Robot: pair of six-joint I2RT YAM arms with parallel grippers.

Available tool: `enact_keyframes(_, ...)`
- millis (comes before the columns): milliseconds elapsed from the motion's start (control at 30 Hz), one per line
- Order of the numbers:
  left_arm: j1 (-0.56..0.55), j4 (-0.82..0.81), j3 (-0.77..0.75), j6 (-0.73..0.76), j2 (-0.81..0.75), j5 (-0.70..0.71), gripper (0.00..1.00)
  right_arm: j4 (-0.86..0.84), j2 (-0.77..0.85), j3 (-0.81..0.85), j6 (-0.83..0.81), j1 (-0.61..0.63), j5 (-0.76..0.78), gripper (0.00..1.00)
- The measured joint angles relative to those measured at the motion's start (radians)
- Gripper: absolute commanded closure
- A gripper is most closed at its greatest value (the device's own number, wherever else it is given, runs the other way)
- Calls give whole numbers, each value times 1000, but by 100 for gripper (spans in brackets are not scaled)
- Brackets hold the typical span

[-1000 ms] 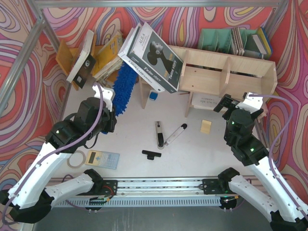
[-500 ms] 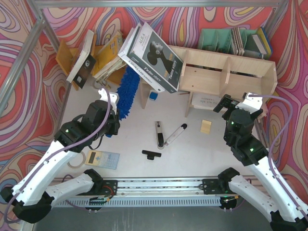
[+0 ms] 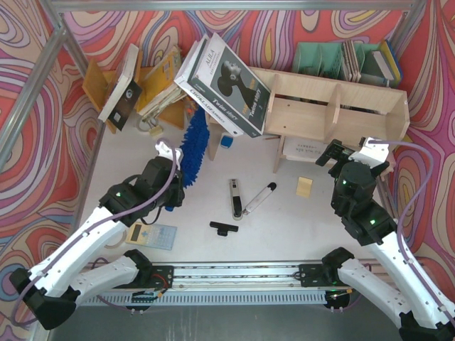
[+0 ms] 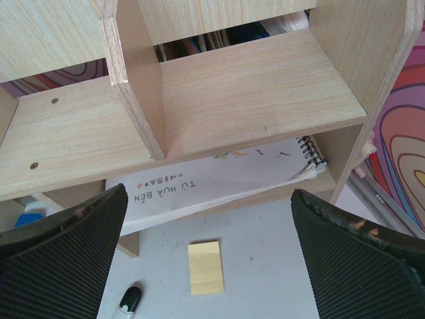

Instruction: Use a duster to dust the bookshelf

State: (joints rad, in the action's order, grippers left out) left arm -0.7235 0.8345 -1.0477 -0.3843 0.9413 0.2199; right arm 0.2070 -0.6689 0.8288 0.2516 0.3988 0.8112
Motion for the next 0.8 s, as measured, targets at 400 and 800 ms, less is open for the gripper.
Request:
enact_keyframes(400, 0, -77, 133, -76, 22, -16, 100, 0, 0, 0, 0, 0, 0, 1)
enact_keyframes(800, 0, -68, -49, 10, -110, 53, 100, 0, 1, 0, 0, 0, 0, 1)
